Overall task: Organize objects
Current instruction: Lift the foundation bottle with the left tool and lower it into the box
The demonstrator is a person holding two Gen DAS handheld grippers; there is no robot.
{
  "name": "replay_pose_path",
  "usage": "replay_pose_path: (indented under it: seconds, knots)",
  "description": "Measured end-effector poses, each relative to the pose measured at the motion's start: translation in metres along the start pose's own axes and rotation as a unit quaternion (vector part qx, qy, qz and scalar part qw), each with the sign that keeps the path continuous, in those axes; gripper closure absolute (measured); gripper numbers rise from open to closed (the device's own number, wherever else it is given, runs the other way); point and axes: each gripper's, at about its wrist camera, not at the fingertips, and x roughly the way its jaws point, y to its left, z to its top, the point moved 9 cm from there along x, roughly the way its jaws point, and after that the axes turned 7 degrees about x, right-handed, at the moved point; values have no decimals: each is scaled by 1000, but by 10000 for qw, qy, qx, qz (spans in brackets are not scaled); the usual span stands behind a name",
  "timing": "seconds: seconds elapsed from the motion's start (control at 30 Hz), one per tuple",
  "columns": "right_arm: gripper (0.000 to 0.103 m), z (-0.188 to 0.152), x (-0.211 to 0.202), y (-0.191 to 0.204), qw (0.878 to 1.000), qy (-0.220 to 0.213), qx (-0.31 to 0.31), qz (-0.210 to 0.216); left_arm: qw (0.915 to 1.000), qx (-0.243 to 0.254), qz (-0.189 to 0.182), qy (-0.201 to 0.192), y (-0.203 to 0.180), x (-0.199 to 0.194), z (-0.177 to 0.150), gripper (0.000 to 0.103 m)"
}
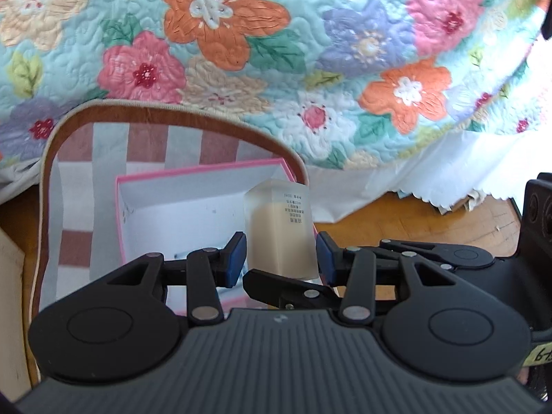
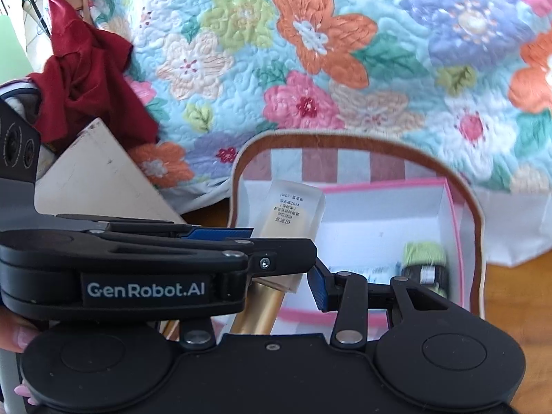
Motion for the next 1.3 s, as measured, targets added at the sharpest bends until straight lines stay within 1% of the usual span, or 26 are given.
replay_pose_path:
  seconds: [0.07,0.13,0.23,0.4,0.47,0.53,0.63,0.67,0.77,0.87,0.93,1.03,1.13,1.2,1.23,1.3]
  knots:
    - [56,10,13,-10,10000,18,-35,-61,9999,-113,-9,16,10,20,6,61]
    - [56,17,30,-22,10000,39,-31,-86,9999,-119,7,-12,18,41,7,61]
    - [56,20,59,-41,9997,153,-97,-190,9994,-348,5,56,33,78,0,61]
    - [57,6,113,-73,9975,508,-241,-420,9947,-956,-155,357,63,140,-23,62]
    - [57,-2,130,-82,9955,543,-452,-632,9927,-1135,-238,335,70,160,-30,63]
    - [58,-9,146,-91,9932,532,-588,-856,9921,-1212,-202,250,75,176,-37,63]
    - [58,-15,165,-109,9939,634,-273,-861,9915,-1267,-195,229,80,198,-45,63]
    - [58,-17,170,-114,9935,657,-251,-891,9907,-1322,-229,234,82,203,-46,63]
    - [60,-24,184,-123,9897,684,-474,-1163,9870,-1543,-276,365,85,220,-52,63]
    - [60,-32,196,-133,9866,725,-559,-1354,9867,-1548,-324,389,85,233,-57,63]
    - [61,-35,200,-140,9859,765,-494,-1407,9853,-1595,-404,468,86,240,-62,63]
    - [61,-43,206,-147,9849,887,-448,-1416,9782,-1945,-505,528,92,246,-70,63]
    - [62,-47,205,-147,9823,935,-605,-1505,9747,-2121,-507,499,95,245,-74,65]
    - [56,-46,197,-147,9837,987,-409,-1449,9753,-2067,-560,538,92,241,-75,70]
    - [55,-49,191,-147,9847,1072,-217,-1356,9776,-1934,-592,587,88,239,-75,70]
    - [55,-55,179,-148,9863,1240,156,-1077,9838,-1623,-446,621,82,234,-76,70]
